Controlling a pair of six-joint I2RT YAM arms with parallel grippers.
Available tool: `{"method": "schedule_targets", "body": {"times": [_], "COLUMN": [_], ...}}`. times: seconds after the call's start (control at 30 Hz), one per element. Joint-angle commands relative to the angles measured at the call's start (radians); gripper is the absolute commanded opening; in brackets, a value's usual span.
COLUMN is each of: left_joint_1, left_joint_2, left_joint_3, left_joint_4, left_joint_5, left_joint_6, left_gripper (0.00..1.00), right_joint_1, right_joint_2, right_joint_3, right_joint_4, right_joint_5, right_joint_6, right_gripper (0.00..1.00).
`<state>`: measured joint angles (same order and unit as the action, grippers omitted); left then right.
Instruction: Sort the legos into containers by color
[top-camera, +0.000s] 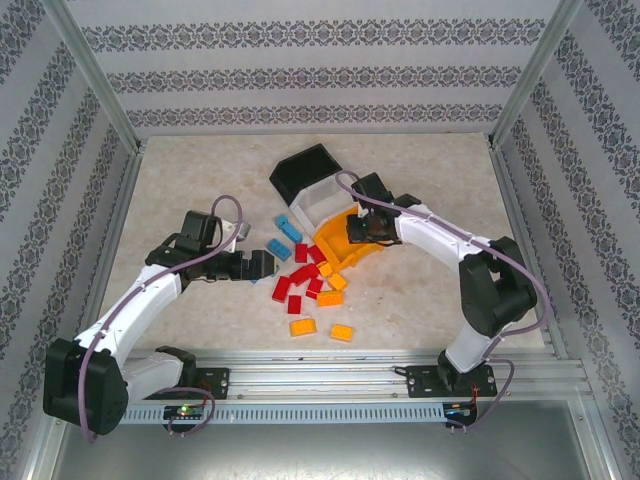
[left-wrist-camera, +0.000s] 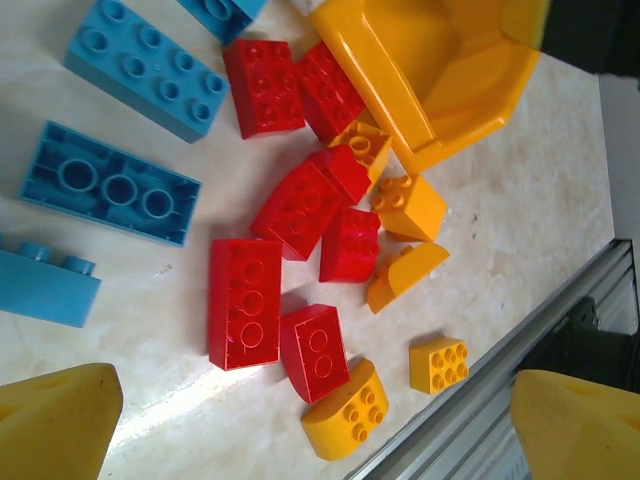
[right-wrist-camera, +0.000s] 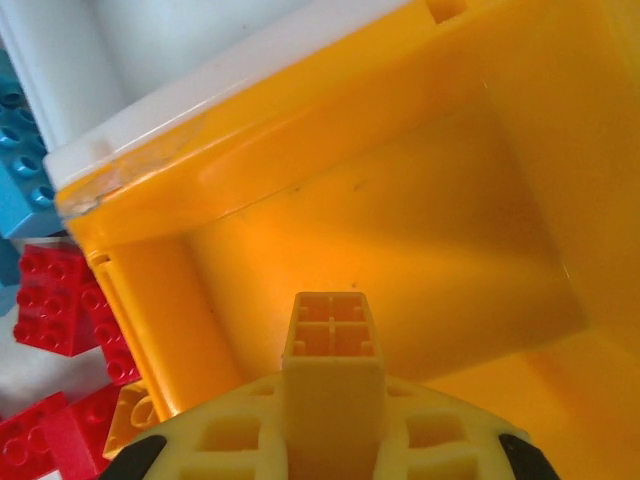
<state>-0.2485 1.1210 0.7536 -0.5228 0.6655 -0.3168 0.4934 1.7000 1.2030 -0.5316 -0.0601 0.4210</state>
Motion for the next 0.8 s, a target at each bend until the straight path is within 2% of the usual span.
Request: {"method": "schedule_targets", "body": {"times": [0.0,0.37,0.53,0.67,0.77], "left_joint_1": [-0.024,-0.034,-0.052,-0.091,-0.119], "left_joint_2": [-0.002,0.018,0.020,0.034,0.049], "left_joint_3": [-0.003,0.000,0.002,0.013,0.023], "left_joint_4": [0.004,-0.002,-0.008,-0.049,-0.073], "left_joint_5": [-0.006,0.002,-0.003,-0.059,-0.083], "left_joint_6": [0.042,0.050,0.059,0.085,0.099], "left_gripper": [1.00,1.00,1.00,1.00,1.00], "right_joint_1": [-0.006,-0.019,-0.011,0.049,0.145], "right_joint_2": [0.020,-0.006,-0.081,-0.190,-0.254], "right_joint_3": [0.046,0.045,0.024,-0.043,-0.107], "right_joint_4": [-0.013,-0.017,-0.030,-0.042,-0.063], "right_joint_5": [-0.023,-0.028,-0.032,-0.044,-0.073], "right_joint_6": [-0.028,-0.033,-0.019,-0.013,-0.051], "right_gripper": [0.19,0.38,0.40,0.47,0.56]}}
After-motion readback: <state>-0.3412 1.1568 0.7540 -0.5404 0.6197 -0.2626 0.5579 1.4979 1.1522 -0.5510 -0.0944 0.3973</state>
